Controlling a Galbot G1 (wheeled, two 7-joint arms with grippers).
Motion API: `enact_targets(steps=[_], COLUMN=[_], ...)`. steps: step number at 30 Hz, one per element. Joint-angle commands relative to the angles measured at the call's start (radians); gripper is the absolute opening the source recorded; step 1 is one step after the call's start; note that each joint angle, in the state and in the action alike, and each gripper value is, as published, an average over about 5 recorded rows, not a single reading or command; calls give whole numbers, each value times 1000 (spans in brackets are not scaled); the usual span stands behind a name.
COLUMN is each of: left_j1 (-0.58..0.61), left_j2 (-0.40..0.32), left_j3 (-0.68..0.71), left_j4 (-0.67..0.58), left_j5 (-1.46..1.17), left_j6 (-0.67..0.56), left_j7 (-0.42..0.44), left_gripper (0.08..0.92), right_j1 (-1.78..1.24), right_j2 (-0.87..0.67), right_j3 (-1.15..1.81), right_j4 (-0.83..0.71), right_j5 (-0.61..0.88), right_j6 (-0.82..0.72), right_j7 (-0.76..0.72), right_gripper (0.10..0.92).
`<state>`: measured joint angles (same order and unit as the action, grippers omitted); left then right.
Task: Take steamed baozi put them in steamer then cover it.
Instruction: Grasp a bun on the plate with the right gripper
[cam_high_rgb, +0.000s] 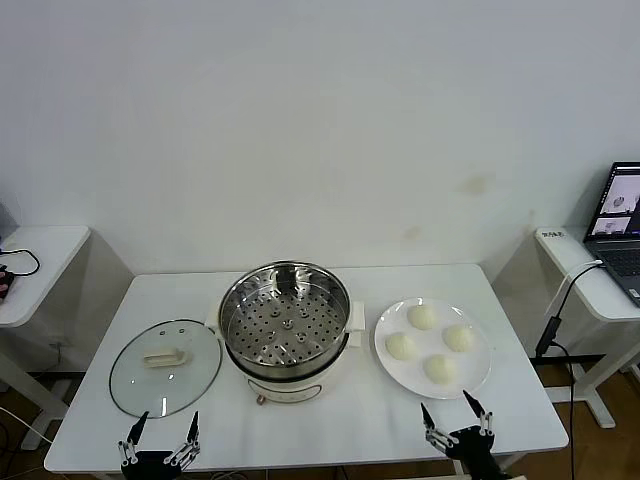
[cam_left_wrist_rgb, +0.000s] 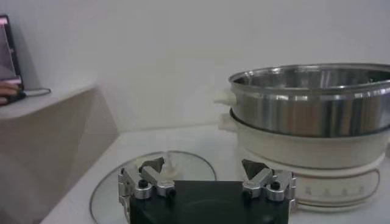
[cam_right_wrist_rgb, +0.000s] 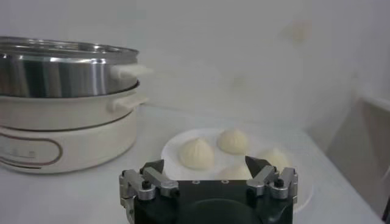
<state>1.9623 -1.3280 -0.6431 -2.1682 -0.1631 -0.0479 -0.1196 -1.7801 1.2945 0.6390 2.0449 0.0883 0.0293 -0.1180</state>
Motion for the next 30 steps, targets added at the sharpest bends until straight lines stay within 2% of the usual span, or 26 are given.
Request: enact_targets(steps=[1, 9, 17, 25, 30], left_j1=[-26, -90, -121, -120, -121], left_j2=[12, 19, 22, 11, 14], left_j3=[-22, -51, -67, -74, -82], left_j4=[-25, -36, -43, -50, -53], left_j5=[32, 101, 130, 139, 141], left_j6=[107, 164, 166, 162, 162], left_j7=[9, 2, 5, 1, -1], left_gripper=[823, 823, 823, 823, 823], right_j1=[40, 226, 546, 1034, 1413], right_j2=[-46, -293, -577, -774, -801], right_j3=[37, 100, -30, -448, -824], right_j4=[6, -27, -206, -413, -549], right_j5=[-116, -300, -471, -437, -362], right_j6=[-14, -133, -230, -232, -226], right_j7=[16, -23, -267, -582, -790], right_gripper=[823, 822, 823, 823, 823])
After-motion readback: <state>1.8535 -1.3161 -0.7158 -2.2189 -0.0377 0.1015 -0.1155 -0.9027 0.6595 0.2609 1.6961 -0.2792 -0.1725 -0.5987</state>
